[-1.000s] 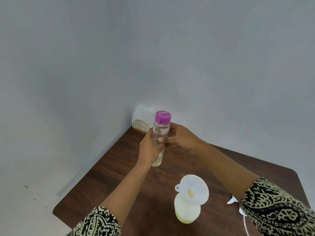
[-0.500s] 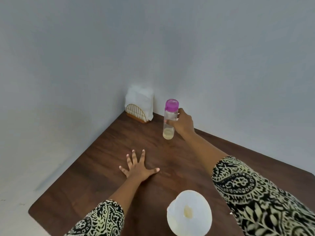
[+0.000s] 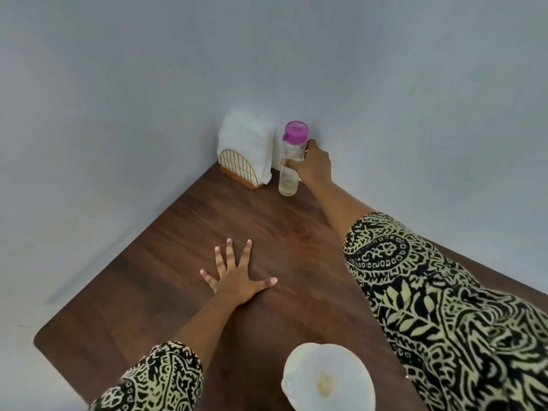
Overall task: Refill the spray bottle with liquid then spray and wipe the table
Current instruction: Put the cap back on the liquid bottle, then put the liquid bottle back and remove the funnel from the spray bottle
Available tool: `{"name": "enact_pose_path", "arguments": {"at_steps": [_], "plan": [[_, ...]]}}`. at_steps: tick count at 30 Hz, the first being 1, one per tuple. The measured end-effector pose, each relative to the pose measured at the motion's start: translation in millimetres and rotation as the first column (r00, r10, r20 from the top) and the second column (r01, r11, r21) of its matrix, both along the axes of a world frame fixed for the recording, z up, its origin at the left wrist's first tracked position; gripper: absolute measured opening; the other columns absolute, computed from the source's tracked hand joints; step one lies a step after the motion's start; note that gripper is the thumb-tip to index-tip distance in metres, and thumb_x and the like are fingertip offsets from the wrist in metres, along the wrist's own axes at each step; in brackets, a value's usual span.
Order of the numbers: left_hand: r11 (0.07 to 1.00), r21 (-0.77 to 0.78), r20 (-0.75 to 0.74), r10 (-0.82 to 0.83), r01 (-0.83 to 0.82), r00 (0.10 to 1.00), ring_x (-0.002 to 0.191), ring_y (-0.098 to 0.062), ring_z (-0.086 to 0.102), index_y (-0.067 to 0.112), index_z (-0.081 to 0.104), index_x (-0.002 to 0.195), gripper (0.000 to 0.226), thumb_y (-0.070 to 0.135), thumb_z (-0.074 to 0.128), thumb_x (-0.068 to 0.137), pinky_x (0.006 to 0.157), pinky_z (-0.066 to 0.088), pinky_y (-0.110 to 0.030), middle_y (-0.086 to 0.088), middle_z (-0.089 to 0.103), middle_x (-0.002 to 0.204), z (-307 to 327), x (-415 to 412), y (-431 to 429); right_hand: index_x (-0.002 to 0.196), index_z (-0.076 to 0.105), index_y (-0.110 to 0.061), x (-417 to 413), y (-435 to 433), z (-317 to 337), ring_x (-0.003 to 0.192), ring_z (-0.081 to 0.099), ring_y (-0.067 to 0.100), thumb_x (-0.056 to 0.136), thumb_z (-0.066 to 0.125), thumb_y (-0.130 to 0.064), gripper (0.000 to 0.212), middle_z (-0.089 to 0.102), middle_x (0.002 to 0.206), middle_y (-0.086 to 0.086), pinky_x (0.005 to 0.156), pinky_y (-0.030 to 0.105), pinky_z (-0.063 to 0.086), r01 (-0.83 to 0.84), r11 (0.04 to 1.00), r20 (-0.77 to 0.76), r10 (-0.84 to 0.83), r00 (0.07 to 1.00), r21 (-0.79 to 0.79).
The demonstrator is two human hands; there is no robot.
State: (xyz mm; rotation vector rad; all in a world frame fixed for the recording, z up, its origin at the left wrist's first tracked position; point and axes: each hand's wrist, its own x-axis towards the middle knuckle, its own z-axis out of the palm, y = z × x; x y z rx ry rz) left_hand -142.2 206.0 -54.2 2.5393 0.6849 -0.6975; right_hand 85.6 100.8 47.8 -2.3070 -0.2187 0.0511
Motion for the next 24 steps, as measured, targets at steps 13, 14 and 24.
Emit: {"name": "enact_pose_path", "arguments": {"at_steps": [13, 14, 24], "plan": [[1.000, -0.016, 0.022, 0.007, -0.007, 1.000, 0.143, -0.030, -0.032, 0.048, -0.017, 0.147, 0.115, 0.086, 0.053, 0.064, 0.107, -0.009, -0.070, 0.002, -0.035, 0.156, -2.1, -1.3, 1.4, 0.126, 0.041, -0.006, -8.9, -11.3, 17.3, 0.109, 0.057, 0.029, 0.072, 0.077, -0.047, 0.076, 0.059, 0.119, 0.010, 0.074, 0.031, 0.040, -0.010, 0.979, -0.070, -0.005, 0.998, -0.203], [1.000, -0.026, 0.022, 0.008, -0.007, 1.000, 0.142, -0.030, -0.032, 0.048, -0.017, 0.147, 0.116, 0.085, 0.054, 0.064, 0.107, -0.009, -0.070, 0.002, -0.035, 0.156, -1.0, -1.8, 2.1, 0.127, 0.043, -0.007, -16.0, -20.1, 24.1, 0.111, 0.056, 0.028, 0.075, 0.074, -0.047, 0.073, 0.059, 0.120, 0.010, 0.076, 0.031, 0.040, -0.021, 0.976, -0.074, 0.005, 0.997, -0.218], [0.829, -0.481, 0.585, 0.060, 0.286, 0.809, 0.149, -0.008, 0.004, 0.058, 0.011, 0.146, 0.093, 0.049, 0.073, 0.077, 0.120, 0.016, -0.049, 0.019, 0.008, 0.161, 23.9, -104.2, -7.2, 0.110, 0.068, -0.025, -219.7, -112.2, 114.8, 0.105, 0.056, 0.001, 0.091, 0.061, -0.017, 0.022, 0.066, 0.114, -0.010, 0.091, 0.017, 0.041, -0.691, 0.715, -0.124, 0.680, 0.723, -0.106]]}}
